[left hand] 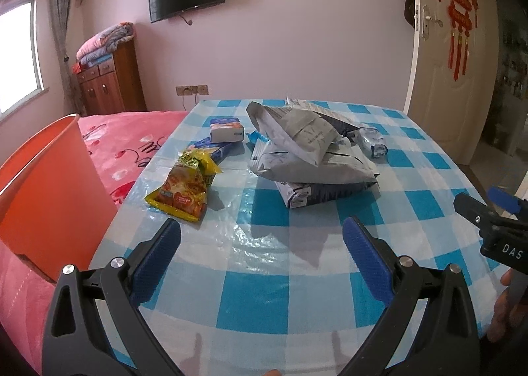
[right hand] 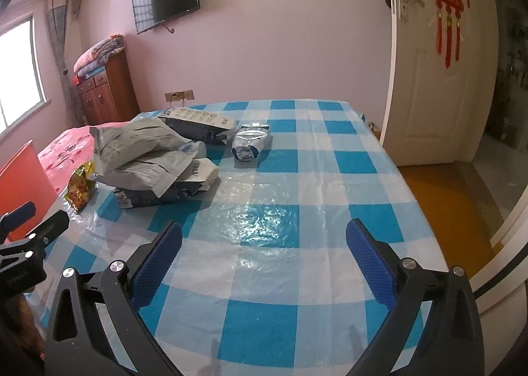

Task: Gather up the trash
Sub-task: 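Grasp the grey paper bag with the left gripper while the right grasps the white milk bag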

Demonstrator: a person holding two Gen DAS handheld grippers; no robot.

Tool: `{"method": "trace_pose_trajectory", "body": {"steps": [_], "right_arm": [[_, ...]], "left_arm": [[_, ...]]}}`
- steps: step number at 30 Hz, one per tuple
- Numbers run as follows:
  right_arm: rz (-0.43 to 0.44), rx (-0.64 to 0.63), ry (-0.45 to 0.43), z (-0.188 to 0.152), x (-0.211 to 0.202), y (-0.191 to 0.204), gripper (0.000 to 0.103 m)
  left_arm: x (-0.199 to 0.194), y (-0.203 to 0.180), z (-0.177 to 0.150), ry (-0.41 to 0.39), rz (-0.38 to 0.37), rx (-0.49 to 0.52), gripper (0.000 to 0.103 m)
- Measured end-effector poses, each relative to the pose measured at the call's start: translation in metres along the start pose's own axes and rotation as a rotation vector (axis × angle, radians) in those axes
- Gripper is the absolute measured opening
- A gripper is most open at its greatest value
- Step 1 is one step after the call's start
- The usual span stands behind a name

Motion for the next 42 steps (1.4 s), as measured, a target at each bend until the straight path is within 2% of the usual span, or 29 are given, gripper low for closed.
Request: {"method": "trace_pose_trajectory", "body": {"steps": [7, 11, 15, 20, 24, 26, 30, 34, 38, 42], "right_arm": [[0.076, 0.031, 0.074, 0.007, 0.015, -0.005, 0.098], [0.122, 0.056, 0.139, 0.015, 0.027, -0.009, 0.098], [0.145, 0.084, 0.193, 0.027, 0.044, -0.012, 0.098], [0.182, 0.144, 0.239, 0.049, 0.068, -0.021, 0.098], [0.195, 0.160, 0.242, 0.066, 0.087, -0.022, 0.098], [0.198, 0.156, 0.243, 0.074, 0.096, -0.020, 0.098], [0.191, 0.131, 0.240, 0.088, 0.117, -0.013, 0.097], [0.190, 0.124, 0.257, 0.098, 0.138, -0.006, 0.086], [0.183, 0.112, 0.283, 0.100, 0.160, 0.001, 0.086], [0.154, 0.084, 0.302, 0.099, 0.176, 0.007, 0.086]], "left_arm": [[0.004, 0.002, 0.024, -0.023, -0.034, 0.064, 0.099], [0.010, -0.008, 0.054, -0.030, -0.069, 0.176, 0.099], [0.024, -0.020, 0.081, -0.019, -0.028, 0.271, 0.099], [0.053, -0.040, 0.107, 0.029, -0.027, 0.393, 0.099], [0.079, -0.048, 0.117, 0.090, -0.014, 0.455, 0.099], [0.093, -0.049, 0.119, 0.137, -0.008, 0.459, 0.099], [0.110, -0.046, 0.119, 0.179, -0.025, 0.443, 0.099], [0.120, -0.045, 0.119, 0.199, -0.046, 0.432, 0.099], [0.128, -0.040, 0.117, 0.216, -0.058, 0.406, 0.096], [0.136, -0.035, 0.116, 0.240, -0.064, 0.361, 0.073]]}}
Point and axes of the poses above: each gripper's, at about its wrist camera, not at the fingertips, and x roughly the way its jaws point, y to its left, z to its top, the point moved 1 cm from there along x, roughly the way its jaws point, and after that the axes turned 12 degrees about x, right-handed, at the moved point
